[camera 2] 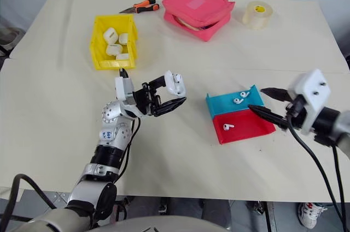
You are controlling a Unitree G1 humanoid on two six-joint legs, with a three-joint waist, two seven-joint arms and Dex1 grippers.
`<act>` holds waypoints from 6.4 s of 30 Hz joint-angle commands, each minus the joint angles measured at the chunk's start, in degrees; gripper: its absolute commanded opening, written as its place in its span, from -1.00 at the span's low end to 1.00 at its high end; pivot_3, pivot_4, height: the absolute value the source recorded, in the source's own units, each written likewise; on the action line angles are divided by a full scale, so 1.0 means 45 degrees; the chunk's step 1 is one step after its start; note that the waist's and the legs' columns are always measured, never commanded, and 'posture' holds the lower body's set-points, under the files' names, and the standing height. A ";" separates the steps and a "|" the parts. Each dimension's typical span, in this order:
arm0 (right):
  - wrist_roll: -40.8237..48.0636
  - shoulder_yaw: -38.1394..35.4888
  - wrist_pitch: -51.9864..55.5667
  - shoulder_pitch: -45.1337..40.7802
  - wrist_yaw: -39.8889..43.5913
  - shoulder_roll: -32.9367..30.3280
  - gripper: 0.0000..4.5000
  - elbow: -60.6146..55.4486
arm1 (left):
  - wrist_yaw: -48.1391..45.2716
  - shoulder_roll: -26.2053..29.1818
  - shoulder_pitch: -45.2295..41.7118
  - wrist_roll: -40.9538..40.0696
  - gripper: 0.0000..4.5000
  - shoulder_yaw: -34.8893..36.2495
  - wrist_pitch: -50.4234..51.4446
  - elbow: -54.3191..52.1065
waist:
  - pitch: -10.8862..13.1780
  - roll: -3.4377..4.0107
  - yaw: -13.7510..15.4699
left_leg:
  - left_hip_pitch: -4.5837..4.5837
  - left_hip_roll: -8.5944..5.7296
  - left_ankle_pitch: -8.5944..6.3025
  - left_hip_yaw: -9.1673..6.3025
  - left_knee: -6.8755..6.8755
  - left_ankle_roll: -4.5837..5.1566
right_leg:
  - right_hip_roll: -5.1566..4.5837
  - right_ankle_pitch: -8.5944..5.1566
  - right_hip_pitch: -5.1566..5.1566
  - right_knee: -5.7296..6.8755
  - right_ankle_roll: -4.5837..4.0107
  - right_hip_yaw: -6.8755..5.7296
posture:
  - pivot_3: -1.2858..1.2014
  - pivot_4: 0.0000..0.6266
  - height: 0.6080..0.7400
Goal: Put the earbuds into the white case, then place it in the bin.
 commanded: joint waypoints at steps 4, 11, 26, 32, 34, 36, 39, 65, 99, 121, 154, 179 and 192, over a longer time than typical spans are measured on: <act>-0.1079 0.3068 0.1261 -0.3063 0.0987 -0.0900 0.26 0.1482 | 0.0725 -0.0136 0.0629 0.0163 0.24 -0.0493 -0.0123 -0.1546 | -0.0001 0.0001 0.0017 | -0.0029 0.0001 -0.0002 -0.0014 0.0025 0.0001 | -0.0002 0.0000 -0.0010 0.0004 0.0000 -0.0012 | 0.03 -0.52 1.00; -0.3994 0.6959 0.2006 -0.6935 0.1614 -0.0626 0.17 0.3913 | 0.1308 -0.0159 0.1018 0.0276 0.24 -0.0644 -0.0234 -0.1980 | -0.0001 0.0002 -0.0151 | -0.0054 0.0006 -0.0003 -0.0020 0.0051 -0.0001 | -0.0002 0.0000 -0.0031 0.0018 0.0001 -0.0015 | 0.03 -0.52 1.00; -0.6566 0.9474 0.1681 -0.9513 0.3829 0.0687 -0.15 0.6571 | 0.1701 -0.0177 0.1089 0.0286 0.24 -0.0865 -0.0355 -0.2096 | -0.0001 0.0003 -0.0322 | -0.0100 0.0008 -0.0004 -0.0027 0.0064 -0.0003 | -0.0001 0.0001 -0.0057 0.0014 0.0002 -0.0033 | 0.03 -0.52 1.00; -0.7493 0.9899 0.1109 -1.0002 0.4294 0.1217 -0.15 0.7752 | 0.1756 -0.0200 0.1161 0.0265 0.24 -0.0957 -0.0343 -0.2221 | -0.0002 0.0004 -0.0323 | -0.0120 0.0006 -0.0004 -0.0034 0.0071 -0.0003 | -0.0002 0.0002 -0.0065 0.0013 0.0004 -0.0042 | 0.03 -0.52 1.00; -0.7727 0.9935 0.0947 -1.0043 0.4464 0.1300 -0.15 0.7944 | 0.1791 -0.0189 0.1225 0.0263 0.24 -0.0983 -0.0319 -0.2322 | -0.0002 0.0004 -0.0324 | -0.0125 0.0007 -0.0004 -0.0035 0.0072 -0.0003 | -0.0001 0.0002 -0.0068 0.0012 0.0004 -0.0044 | 0.03 -0.52 1.00; -0.7905 0.9933 0.0807 -1.0072 0.4620 0.1398 -0.15 0.8094 | 0.1829 -0.0176 0.1283 0.0262 0.24 -0.0993 -0.0298 -0.2404 | -0.0002 0.0004 -0.0336 | -0.0126 0.0006 -0.0004 -0.0034 0.0073 -0.0003 | -0.0002 0.0002 -0.0069 0.0012 0.0004 -0.0044 | 0.03 -0.52 1.00; -0.8182 0.9908 0.0614 -1.0110 0.4774 0.1579 -0.15 0.8313 | 0.1895 -0.0169 0.1331 0.0271 0.24 -0.1006 -0.0298 -0.2460 | -0.0002 0.0005 -0.0338 | -0.0126 0.0007 -0.0004 -0.0035 0.0072 -0.0004 | -0.0001 0.0002 -0.0071 0.0014 0.0004 -0.0045 | 0.03 -0.52 1.00; -0.8515 0.9221 0.0546 -0.9851 0.5167 0.2000 -0.81 0.7571 | 0.1923 -0.0024 0.1366 0.0247 0.24 -0.1034 -0.0302 -0.2536 | -0.0003 0.0006 -0.0332 | -0.0130 0.0007 -0.0004 -0.0036 0.0080 -0.0004 | -0.0001 0.0002 -0.0071 0.0017 0.0005 -0.0045 | 0.03 -0.52 1.00; 0.6717 -0.0096 0.6889 -0.3356 -0.6644 0.9020 -0.81 -0.4402 | -0.2240 -0.0065 -0.1878 -0.0334 0.24 -0.0311 -0.0220 0.1854 | -0.0006 0.0008 -0.0357 | -0.0126 -0.0012 -0.0004 -0.0043 0.0071 -0.0004 | -0.0001 0.0004 -0.0077 0.0033 0.0007 -0.0039 | 0.03 -0.52 1.00; 0.8083 0.1905 0.4340 -0.1981 -0.8811 0.7070 -0.81 -0.3776 | -0.1828 -0.0132 -0.1560 -0.0378 0.24 -0.0152 -0.0162 0.1047 | -0.0006 0.0008 -0.0329 | -0.0128 -0.0011 -0.0006 -0.0040 0.0072 0.0000 | -0.0001 0.0004 -0.0077 0.0028 0.0007 -0.0037 | 0.03 -0.52 1.00; 0.6150 0.2907 0.3375 -0.0875 -0.8534 0.5520 -0.81 -0.2475 | -0.1308 -0.0073 -0.0943 -0.0691 0.24 -0.0157 0.0099 -0.0537 | -0.0005 0.0007 -0.0311 | -0.0130 -0.0008 -0.0006 -0.0040 0.0075 0.0001 | -0.0001 0.0004 -0.0076 0.0027 0.0007 -0.0038 | 0.03 -0.52 1.00; 0.6970 0.2853 0.3760 -0.0685 -1.0291 0.5761 -0.81 -0.1507 | -0.1175 0.0078 -0.0709 -0.0634 0.24 -0.0191 0.0001 -0.0979 | -0.0005 0.0007 -0.0305 | -0.0130 -0.0006 -0.0007 -0.0041 0.0077 0.0001 | -0.0001 0.0004 -0.0075 0.0026 0.0007 -0.0040 | 0.03 -0.52 1.00; 0.9614 0.3053 0.3512 -0.0839 -1.1929 0.5502 -0.81 -0.2613 | -0.1211 0.0076 -0.1356 -0.0510 0.24 0.0232 -0.0326 0.0480 | -0.0006 0.0006 -0.0312 | -0.0133 -0.0004 -0.0007 -0.0041 0.0077 0.0002 | -0.0001 0.0004 -0.0076 0.0024 0.0007 -0.0043 | 0.03 -0.52 1.00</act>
